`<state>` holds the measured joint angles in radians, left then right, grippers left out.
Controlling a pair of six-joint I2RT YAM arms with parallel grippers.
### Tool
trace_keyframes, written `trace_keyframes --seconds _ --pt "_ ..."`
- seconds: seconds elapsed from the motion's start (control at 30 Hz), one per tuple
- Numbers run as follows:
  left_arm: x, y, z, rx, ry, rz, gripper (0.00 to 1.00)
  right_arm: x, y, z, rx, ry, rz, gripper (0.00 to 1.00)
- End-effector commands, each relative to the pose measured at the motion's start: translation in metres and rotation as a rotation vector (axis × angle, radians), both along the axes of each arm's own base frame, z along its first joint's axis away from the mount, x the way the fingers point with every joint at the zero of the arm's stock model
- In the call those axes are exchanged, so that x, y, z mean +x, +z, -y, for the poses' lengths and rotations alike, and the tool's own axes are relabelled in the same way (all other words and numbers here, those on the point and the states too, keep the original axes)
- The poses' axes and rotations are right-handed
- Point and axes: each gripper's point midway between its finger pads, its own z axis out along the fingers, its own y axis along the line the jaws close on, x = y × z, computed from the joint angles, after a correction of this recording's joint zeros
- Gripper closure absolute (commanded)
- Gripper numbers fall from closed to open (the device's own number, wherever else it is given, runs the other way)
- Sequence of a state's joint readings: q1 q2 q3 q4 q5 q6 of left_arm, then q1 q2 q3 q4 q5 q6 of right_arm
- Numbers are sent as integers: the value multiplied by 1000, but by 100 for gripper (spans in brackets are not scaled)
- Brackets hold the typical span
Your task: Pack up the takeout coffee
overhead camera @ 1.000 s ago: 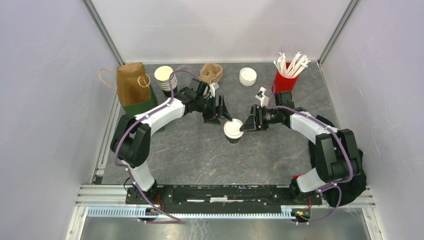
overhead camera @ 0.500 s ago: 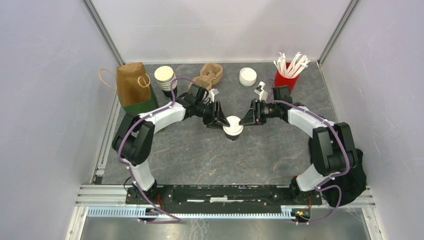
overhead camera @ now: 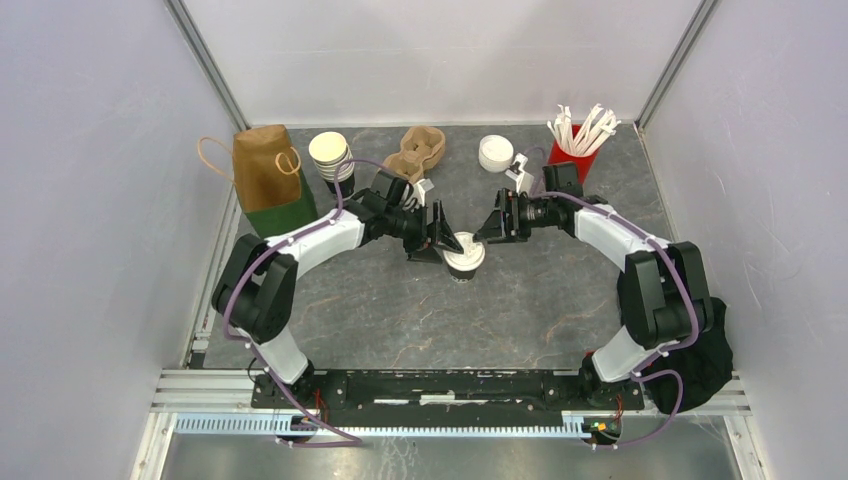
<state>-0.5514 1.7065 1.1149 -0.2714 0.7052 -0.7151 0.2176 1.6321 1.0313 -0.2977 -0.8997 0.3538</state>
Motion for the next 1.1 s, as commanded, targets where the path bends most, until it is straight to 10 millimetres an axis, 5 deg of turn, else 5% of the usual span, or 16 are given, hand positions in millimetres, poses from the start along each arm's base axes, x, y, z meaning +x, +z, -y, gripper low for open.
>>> trace_keyframes --seconds 0.0,0.2,0.47,0.57,0.7,0.87,1.07 --pt "14 29 3 -71 82 24 22 -12 14 -8 69 54 60 23" --pt "15 15 1 -52 92 3 36 -20 -2 -11 70 59 24 25" --pt "-12 -47 -24 89 87 -71 46 -21 -54 8 -18 -1 -39 31" --pt "-17 -57 -30 115 88 -72 49 -21 -61 13 -54 3 -56 32" --pt "-8 -30 -24 82 77 -18 47 -10 -35 9 -23 -4 -15 31" --pt "11 22 -4 -51 83 24 29 -8 -4 -4 24 35 18 27" --pt "24 37 -15 -74 169 39 26 -6 9 -9 61 36 27 26"
